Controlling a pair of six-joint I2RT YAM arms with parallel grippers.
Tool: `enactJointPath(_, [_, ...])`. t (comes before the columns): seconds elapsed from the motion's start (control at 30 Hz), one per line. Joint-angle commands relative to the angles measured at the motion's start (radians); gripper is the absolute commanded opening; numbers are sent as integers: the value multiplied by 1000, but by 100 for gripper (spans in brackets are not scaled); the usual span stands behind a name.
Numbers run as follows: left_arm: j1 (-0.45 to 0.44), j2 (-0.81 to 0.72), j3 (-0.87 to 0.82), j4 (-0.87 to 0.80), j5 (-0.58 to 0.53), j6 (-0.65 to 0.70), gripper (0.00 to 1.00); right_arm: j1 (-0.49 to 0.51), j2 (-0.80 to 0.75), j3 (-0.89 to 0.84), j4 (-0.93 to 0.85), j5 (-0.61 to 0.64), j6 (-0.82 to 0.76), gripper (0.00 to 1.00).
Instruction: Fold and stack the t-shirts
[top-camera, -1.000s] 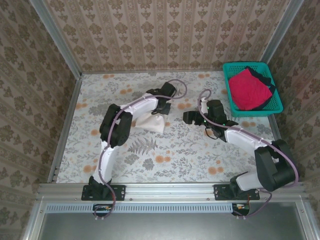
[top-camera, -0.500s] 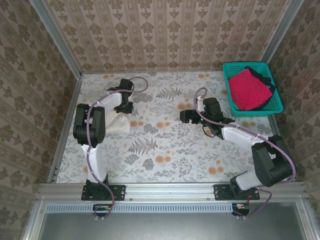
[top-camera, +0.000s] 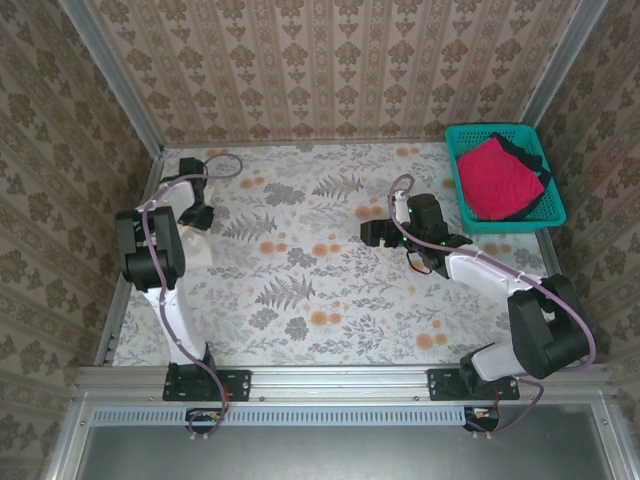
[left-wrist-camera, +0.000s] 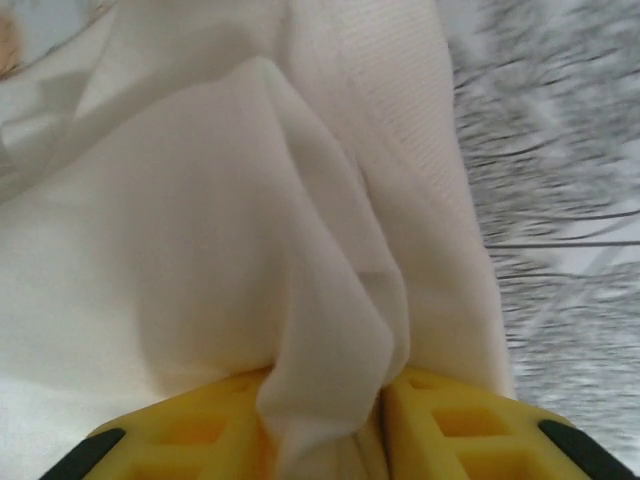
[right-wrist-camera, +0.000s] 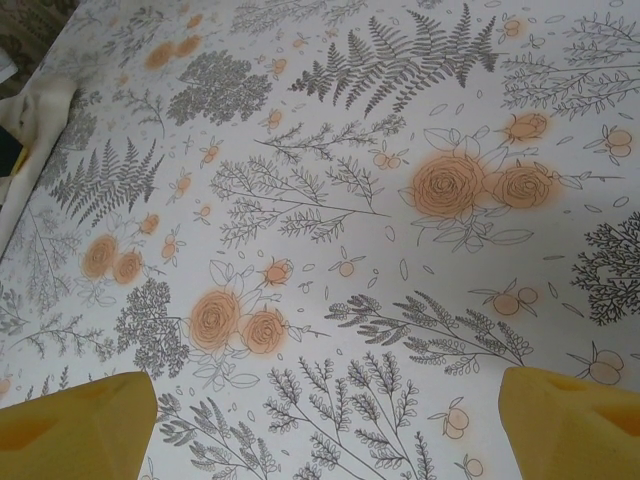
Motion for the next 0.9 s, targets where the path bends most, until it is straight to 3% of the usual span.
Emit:
enactJointPath(0.0, [49, 12, -31, -22, -39, 86, 37, 5, 2, 39, -23, 3, -10, 90])
enactJointPath(0.2, [23, -74, -97, 44, -9, 107, 56, 14, 33, 59, -2, -14, 12, 90])
enactJointPath(0.43, [-96, -222, -131, 114, 74, 0, 82, 16, 41, 60, 3, -8, 12, 90])
enactJointPath(0.53, [-139, -246, -120, 137, 81, -103, 98, 17, 43, 56, 10, -7, 15, 90])
enactJointPath(0.73, [-146, -264, -229, 392, 225, -378, 100, 17, 55, 46, 30, 5, 12, 90])
enactJointPath(0.87, [-151, -335, -388, 622, 270, -426, 100, 12, 28, 35, 22, 110, -68, 93])
